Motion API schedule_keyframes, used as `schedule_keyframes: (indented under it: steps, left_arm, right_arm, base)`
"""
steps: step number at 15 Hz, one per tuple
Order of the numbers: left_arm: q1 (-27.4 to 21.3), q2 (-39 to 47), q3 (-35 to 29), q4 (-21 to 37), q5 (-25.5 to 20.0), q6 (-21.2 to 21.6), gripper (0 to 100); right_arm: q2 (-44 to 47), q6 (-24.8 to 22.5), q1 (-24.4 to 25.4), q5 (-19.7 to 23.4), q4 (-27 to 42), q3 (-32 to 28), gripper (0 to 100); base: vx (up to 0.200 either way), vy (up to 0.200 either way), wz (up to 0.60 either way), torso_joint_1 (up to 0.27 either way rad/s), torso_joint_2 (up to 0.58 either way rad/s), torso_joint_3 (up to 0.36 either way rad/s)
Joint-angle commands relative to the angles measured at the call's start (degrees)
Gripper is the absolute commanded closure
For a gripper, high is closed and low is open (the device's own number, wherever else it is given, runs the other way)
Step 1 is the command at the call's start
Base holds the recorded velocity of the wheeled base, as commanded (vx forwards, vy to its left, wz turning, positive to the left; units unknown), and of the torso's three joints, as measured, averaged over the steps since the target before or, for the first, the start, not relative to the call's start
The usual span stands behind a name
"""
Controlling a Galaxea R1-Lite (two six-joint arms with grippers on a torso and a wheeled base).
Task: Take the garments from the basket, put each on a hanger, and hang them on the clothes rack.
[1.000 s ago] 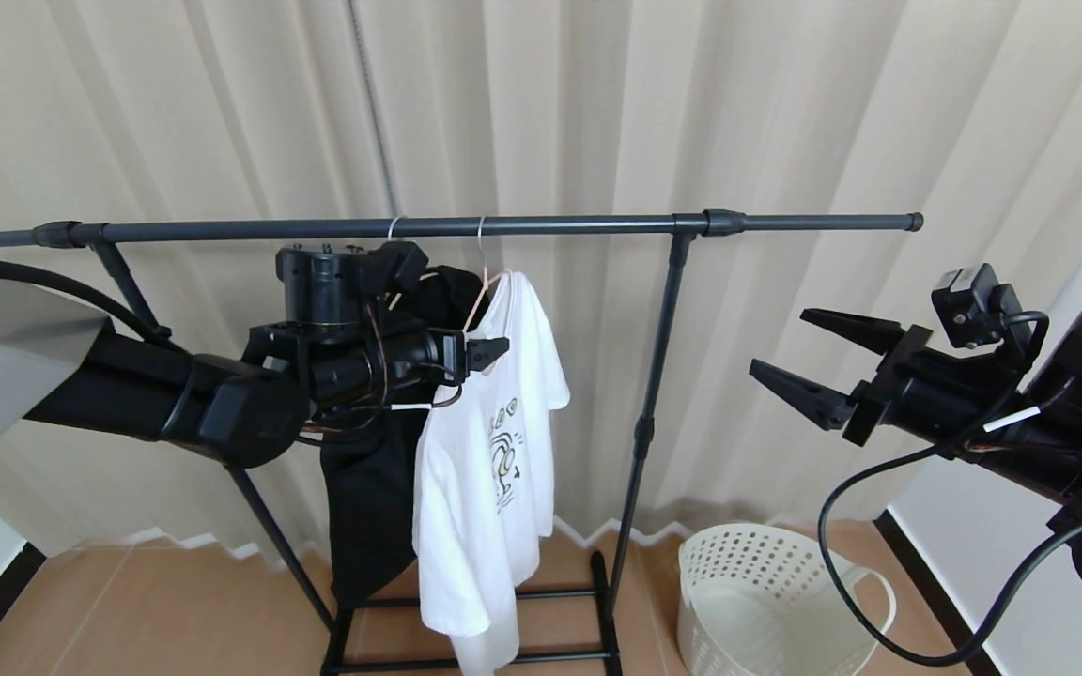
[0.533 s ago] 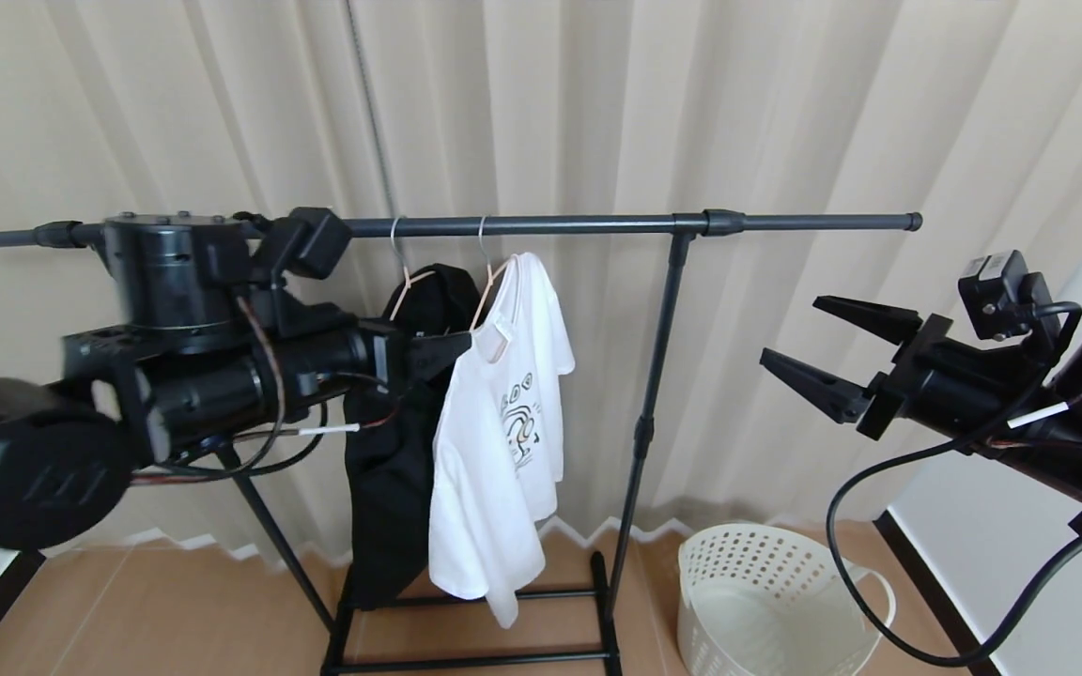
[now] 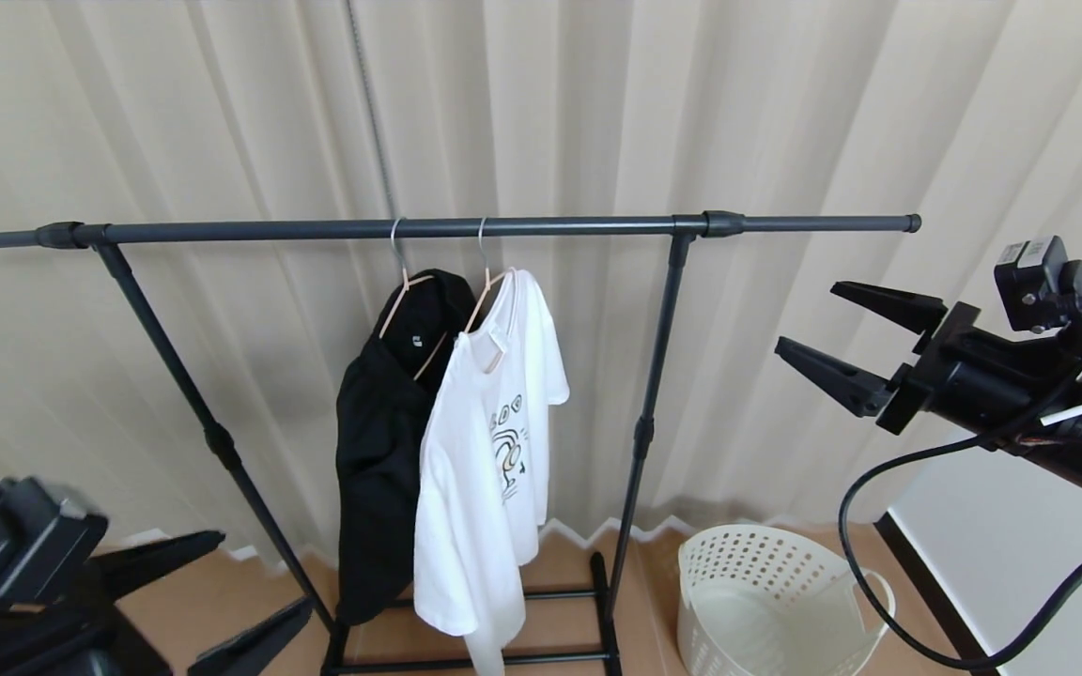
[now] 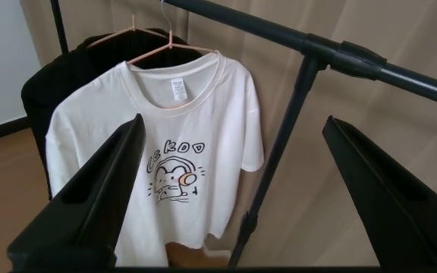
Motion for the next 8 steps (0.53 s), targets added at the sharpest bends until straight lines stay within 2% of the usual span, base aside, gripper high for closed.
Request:
schedule_keyframes:
  steps: [1, 2, 4, 5, 6, 8]
  left_arm:
    - [1.7, -17.9, 8.3, 5.3, 2.5, -0.4, 0]
    - [2.0, -26.6, 8.3, 14.3, 3.0, -1.8, 0]
    - [2.0, -41.0, 8.3, 29.9, 2.9, -1.5, 0]
    - [2.1, -44.3, 7.5, 33.8, 3.0, -1.6, 0]
    - [6.4, -46.8, 7.5, 33.5, 5.2, -1.7, 0]
    - [10.9, -51.9, 7.5, 33.5, 8.0, -1.8, 0]
  right_arm:
    - [0.0, 0.0, 0.0, 0.0, 0.0, 0.0, 0]
    - [0.2, 0.0, 0.0, -0.1, 0.0, 0.1, 0]
    - [0.0, 0.0, 0.1, -0.9, 0.0, 0.9, 0]
    - [-0.1, -0.1, 0.1, -1.4, -0.1, 1.2, 0]
    - [-0.8, -0.1, 0.2, -2.1, -0.2, 1.6, 0]
    - [-2.7, -0.1, 0.1, -2.8, 0.0, 2.6, 0]
  base:
    - [0.0, 0.0, 0.0, 0.0, 0.0, 0.0]
    - [0.0, 0.0, 0.0, 0.0, 0.0, 0.0]
    - [0.0, 0.0, 0.0, 0.0, 0.0, 0.0]
    - [0.0, 0.0, 0.0, 0.0, 0.0, 0.0]
    - [0.0, 0.0, 0.0, 0.0, 0.0, 0.0]
    - [0.0, 0.0, 0.0, 0.0, 0.0, 0.0]
